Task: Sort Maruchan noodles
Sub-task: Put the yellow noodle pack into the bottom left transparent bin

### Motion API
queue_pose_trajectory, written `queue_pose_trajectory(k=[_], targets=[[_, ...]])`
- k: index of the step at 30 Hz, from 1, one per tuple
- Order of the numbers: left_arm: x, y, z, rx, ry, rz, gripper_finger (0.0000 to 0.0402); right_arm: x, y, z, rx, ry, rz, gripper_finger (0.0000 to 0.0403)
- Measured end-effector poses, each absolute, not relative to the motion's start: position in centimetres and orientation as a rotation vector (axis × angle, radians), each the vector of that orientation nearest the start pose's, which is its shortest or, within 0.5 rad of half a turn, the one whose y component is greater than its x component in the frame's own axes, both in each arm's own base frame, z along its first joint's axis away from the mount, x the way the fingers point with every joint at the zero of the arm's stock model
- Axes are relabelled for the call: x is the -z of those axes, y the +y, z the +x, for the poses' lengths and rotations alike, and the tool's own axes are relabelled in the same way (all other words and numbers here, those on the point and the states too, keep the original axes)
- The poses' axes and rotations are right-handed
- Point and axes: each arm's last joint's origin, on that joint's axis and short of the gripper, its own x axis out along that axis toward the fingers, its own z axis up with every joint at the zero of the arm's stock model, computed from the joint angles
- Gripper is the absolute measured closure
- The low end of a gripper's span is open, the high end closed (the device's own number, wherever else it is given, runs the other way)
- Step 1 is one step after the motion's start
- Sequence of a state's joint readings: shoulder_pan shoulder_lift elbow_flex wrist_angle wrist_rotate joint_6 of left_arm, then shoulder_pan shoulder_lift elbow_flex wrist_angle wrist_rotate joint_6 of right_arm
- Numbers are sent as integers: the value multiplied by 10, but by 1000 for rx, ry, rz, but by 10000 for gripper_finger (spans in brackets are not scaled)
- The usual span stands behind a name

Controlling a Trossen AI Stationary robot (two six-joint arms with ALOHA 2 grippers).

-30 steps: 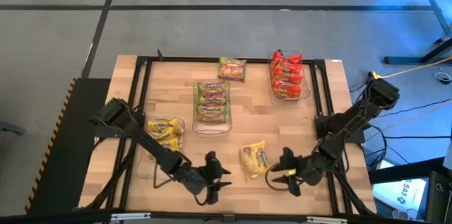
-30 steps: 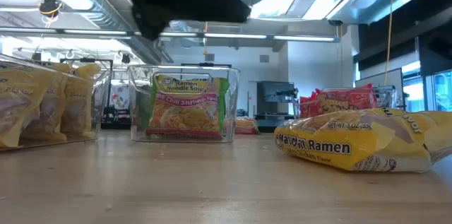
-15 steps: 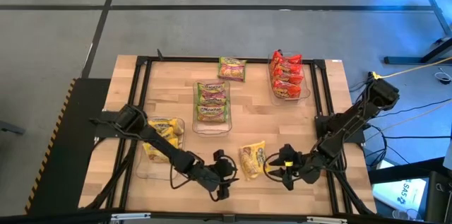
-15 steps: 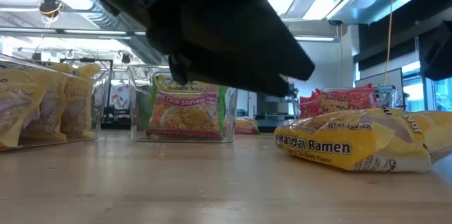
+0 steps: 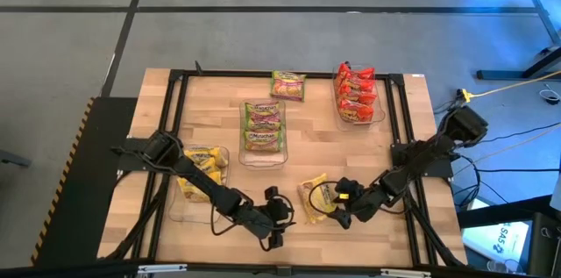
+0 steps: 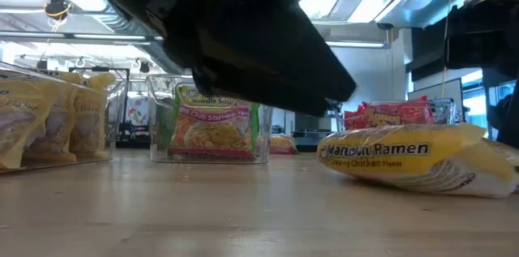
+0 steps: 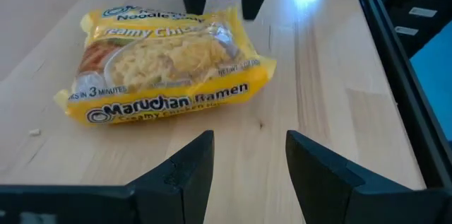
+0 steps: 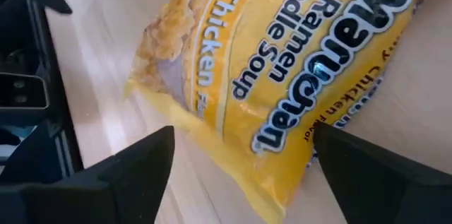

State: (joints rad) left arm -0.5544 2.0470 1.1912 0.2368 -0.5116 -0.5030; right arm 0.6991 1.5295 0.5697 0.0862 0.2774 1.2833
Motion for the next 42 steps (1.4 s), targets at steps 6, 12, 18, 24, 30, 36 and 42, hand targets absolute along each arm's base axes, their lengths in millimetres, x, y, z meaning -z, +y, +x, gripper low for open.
queue_pose_trajectory(k=[6, 12, 18, 24, 30, 36, 42], targets=[[-118, -203, 376, -99, 543, -191, 233, -124, 163, 206, 167, 859, 802, 64], [-124, -200, 391, 16, 517, -293, 233, -130, 164, 205, 94, 926, 847, 64], [-153, -203, 412, 19, 402, -193, 233, -144, 159, 202, 15, 955, 849, 64], [-133, -180, 410, -74, 509, -136, 233, -150, 162, 193, 31, 941, 820, 64], [-108, -168, 400, -113, 586, -167, 233, -140, 161, 191, 204, 861, 823, 64], [-105, -169, 398, -109, 588, -178, 233, -127, 163, 194, 290, 830, 839, 64], [-102, -170, 398, -98, 600, -176, 233, -113, 169, 205, 300, 728, 855, 64]])
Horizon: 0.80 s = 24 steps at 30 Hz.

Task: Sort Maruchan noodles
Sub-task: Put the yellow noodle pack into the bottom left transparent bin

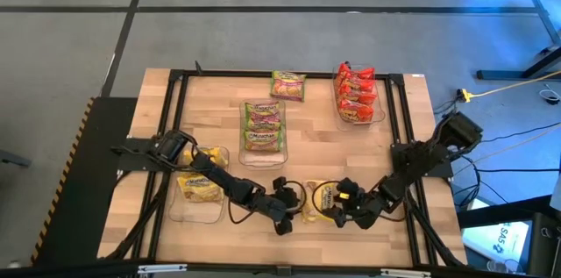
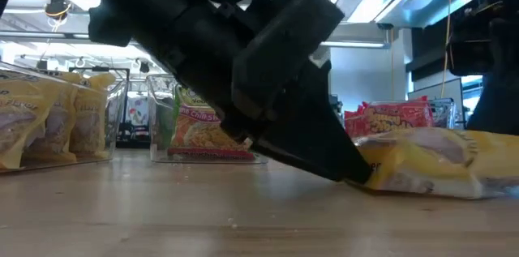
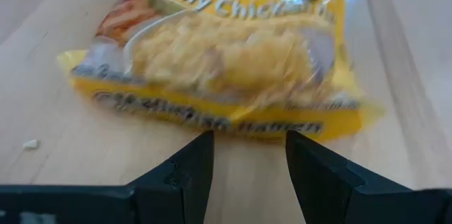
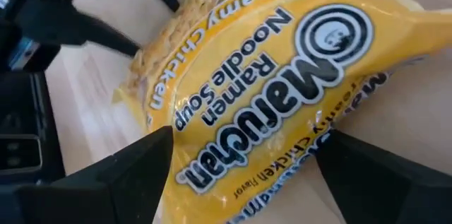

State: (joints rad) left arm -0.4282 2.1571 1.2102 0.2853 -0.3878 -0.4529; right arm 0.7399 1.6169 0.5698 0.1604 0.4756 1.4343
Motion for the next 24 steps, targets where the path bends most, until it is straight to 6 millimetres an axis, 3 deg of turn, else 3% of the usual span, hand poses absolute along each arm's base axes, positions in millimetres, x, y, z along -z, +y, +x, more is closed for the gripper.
queue_pose_trajectory(k=[7, 18, 24], targets=[[-102, -171, 398, -62, 608, -178, 233, -103, 176, 216, 265, 600, 826, 64], [-104, -182, 395, 71, 626, -209, 233, -118, 185, 229, 166, 442, 765, 64], [-112, -195, 396, 160, 532, -188, 233, -125, 187, 237, 140, 428, 698, 64]])
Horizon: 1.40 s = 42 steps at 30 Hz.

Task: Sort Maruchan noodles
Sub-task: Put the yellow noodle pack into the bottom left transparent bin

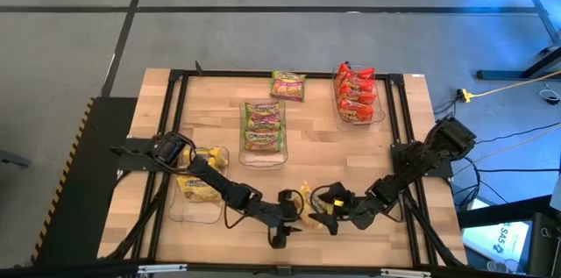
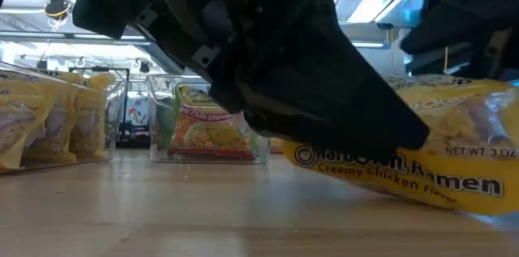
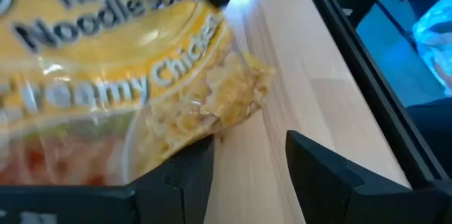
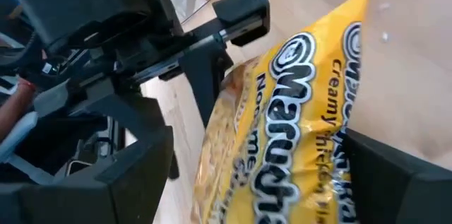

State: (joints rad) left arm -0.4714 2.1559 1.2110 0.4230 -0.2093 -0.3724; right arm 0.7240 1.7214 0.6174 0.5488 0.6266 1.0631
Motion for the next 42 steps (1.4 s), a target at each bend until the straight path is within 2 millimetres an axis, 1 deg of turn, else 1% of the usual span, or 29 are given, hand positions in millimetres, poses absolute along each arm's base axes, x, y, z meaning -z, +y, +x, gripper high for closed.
queue_pose_trajectory(k=[4, 7, 10, 15, 19, 21, 23, 26, 28, 31, 33, 36, 37, 39, 42], targets=[[-114, -195, 397, 136, 503, -178, 233, -128, 185, 244, 110, 441, 649, 67], [-113, -194, 397, 132, 510, -177, 233, -129, 184, 247, 92, 459, 621, 90], [-114, -194, 397, 123, 507, -175, 233, -129, 183, 248, 83, 479, 596, 130], [-114, -193, 397, 86, 495, -166, 233, -129, 183, 248, 88, 467, 564, 212], [-116, -194, 396, 92, 496, -167, 233, -129, 183, 248, 85, 465, 527, 274], [-122, -194, 396, 98, 492, -170, 233, -130, 183, 248, 80, 461, 509, 300], [-125, -194, 395, 107, 498, -171, 233, -131, 183, 248, 73, 456, 494, 317], [-129, -193, 394, 122, 506, -179, 233, -131, 183, 248, 65, 453, 469, 321], [-134, -193, 393, 114, 510, -198, 233, -131, 184, 248, 60, 453, 455, 313], [-147, -191, 389, 103, 527, -212, 228, -131, 184, 248, 45, 464, 445, 292], [-159, -190, 386, 120, 532, -227, 224, -130, 184, 248, 27, 476, 426, 289], [-175, -191, 382, 224, 529, -253, 222, -130, 185, 248, 16, 475, 401, 302], [-180, -191, 383, 242, 503, -267, 222, -131, 185, 248, 14, 474, 395, 308], [-187, -190, 382, 243, 483, -274, 222, -131, 185, 248, 7, 471, 372, 319], [-194, -187, 385, 208, 417, -288, 222, -131, 185, 248, 5, 468, 350, 320]])
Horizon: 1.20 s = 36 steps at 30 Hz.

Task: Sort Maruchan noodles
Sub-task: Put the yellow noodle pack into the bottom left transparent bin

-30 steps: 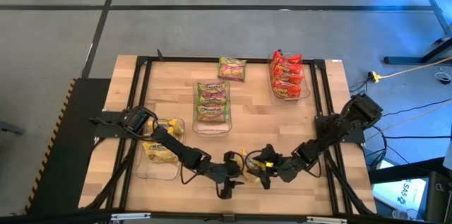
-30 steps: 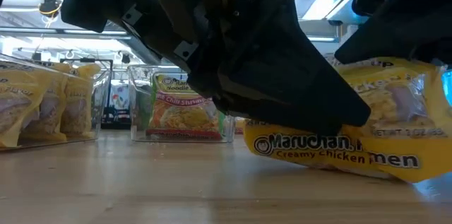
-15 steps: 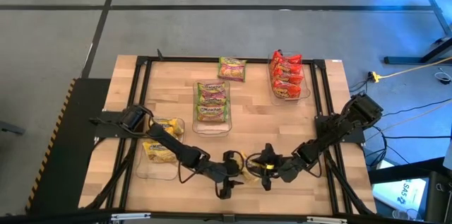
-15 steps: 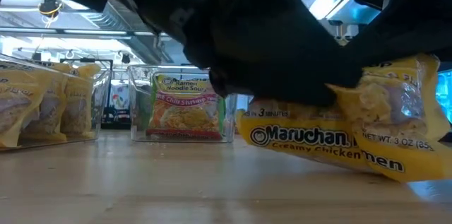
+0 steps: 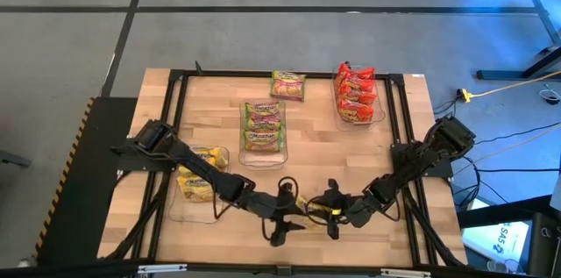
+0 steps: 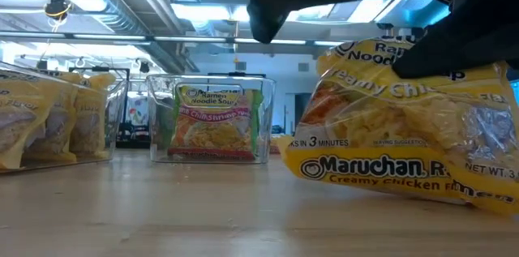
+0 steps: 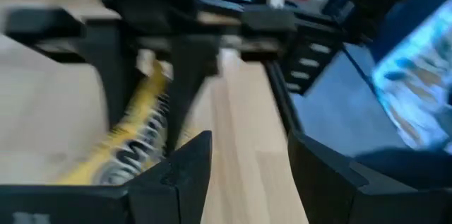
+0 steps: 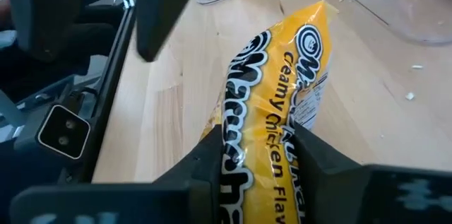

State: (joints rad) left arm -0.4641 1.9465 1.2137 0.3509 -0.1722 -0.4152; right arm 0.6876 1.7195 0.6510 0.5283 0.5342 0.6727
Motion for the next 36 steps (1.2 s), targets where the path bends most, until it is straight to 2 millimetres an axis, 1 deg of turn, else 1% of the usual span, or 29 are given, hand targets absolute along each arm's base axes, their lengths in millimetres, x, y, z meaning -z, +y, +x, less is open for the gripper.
queue_pose_trajectory(k=[3, 6, 9, 13, 16, 21, 23, 26, 27, 31, 33, 36], targets=[[-196, -185, 387, 164, 372, -288, 222, -131, 184, 248, 20, 462, 345, 306], [-197, -178, 391, 156, 359, -304, 221, -131, 184, 248, 25, 463, 341, 297], [-207, -168, 397, 161, 328, -308, 219, -131, 184, 248, 16, 467, 340, 307], [-218, -156, 405, 160, 338, -244, 206, -131, 184, 248, 9, 464, 315, 321], [-219, -144, 410, 149, 429, -217, 192, -131, 184, 248, 6, 462, 298, 319], [-225, -127, 418, 129, 622, -182, 181, -131, 184, 248, 21, 456, 290, 301], [-228, -124, 418, 149, 702, -175, 180, -131, 184, 248, 21, 456, 285, 304], [-234, -120, 424, 187, 741, -193, 180, -131, 184, 248, 20, 452, 266, 317], [-232, -118, 424, 194, 779, -195, 180, -131, 184, 248, 22, 451, 263, 320], [-213, -119, 434, 228, 888, -212, 180, -131, 183, 248, 36, 444, 259, 316], [-210, -122, 440, 234, 897, -212, 180, -131, 183, 248, 37, 444, 259, 308], [-205, -123, 445, 228, 941, -198, 180, -131, 183, 248, 31, 447, 261, 305]])
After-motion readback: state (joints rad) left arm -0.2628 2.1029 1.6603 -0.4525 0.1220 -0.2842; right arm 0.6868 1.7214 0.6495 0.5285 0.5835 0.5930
